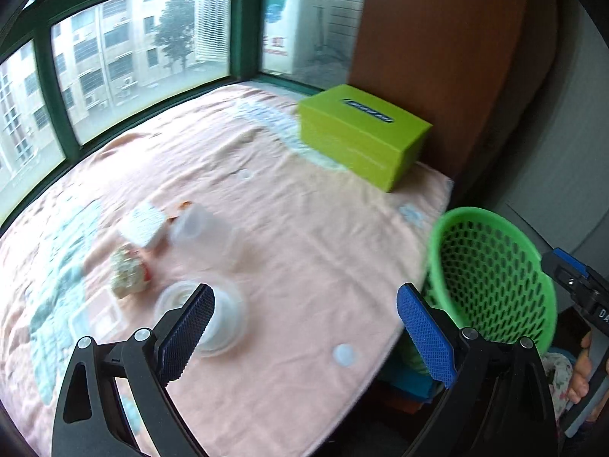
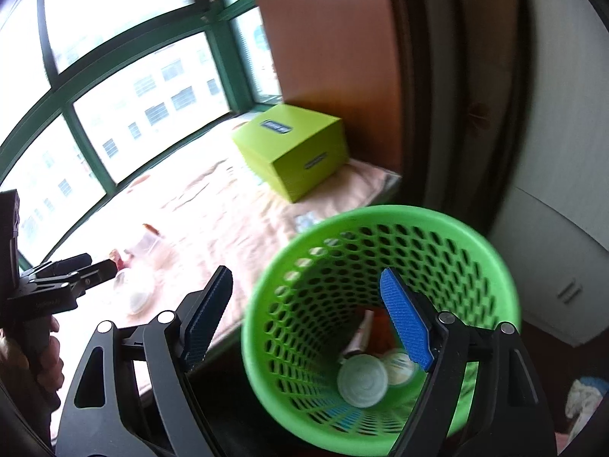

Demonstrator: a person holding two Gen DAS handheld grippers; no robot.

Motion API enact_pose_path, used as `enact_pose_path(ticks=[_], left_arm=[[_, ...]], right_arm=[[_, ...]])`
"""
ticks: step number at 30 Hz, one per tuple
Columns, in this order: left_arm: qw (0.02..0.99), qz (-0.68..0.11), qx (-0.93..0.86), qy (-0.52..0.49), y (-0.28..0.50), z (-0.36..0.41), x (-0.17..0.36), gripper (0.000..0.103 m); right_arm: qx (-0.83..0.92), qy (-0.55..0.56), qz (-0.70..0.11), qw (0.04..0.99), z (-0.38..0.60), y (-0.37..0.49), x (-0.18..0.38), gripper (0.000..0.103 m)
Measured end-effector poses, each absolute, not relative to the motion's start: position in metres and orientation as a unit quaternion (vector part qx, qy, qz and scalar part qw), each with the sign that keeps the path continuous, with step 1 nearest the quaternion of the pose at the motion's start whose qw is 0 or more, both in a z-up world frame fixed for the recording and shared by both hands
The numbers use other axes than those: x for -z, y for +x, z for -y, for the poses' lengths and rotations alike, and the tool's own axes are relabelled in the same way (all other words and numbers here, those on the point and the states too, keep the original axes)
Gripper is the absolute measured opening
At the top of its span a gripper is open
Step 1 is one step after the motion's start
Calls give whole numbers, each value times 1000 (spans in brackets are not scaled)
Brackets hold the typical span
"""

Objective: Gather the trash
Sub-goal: 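Return both tools to the table above the remaining trash, then grasp the clear plastic tray with the left tool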

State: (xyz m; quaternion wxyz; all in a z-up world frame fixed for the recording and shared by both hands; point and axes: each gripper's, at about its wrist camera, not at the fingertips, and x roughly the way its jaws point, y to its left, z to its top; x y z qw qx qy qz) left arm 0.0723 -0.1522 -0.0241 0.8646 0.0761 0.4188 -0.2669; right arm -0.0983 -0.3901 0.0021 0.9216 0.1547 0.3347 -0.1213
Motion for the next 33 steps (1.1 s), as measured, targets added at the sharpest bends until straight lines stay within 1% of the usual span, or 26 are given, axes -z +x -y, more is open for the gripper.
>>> enact_pose_path(ticks=[9,16,23,33], left_arm=[[875,-425,207,104,103,64,41,93],[862,-450,202,118,127,7,66,93],[847,-465,217,136,145,-22,91,93],[832,-465,248,172,167,-32,110,93]], right_arm=[[72,133,-348,925,347,-62,-1,80],[37,115,-365,923,311,-33,5,80],[4,101,-387,916,272,-6,15,81],[-28,75,-410,909,227,21,26,81]])
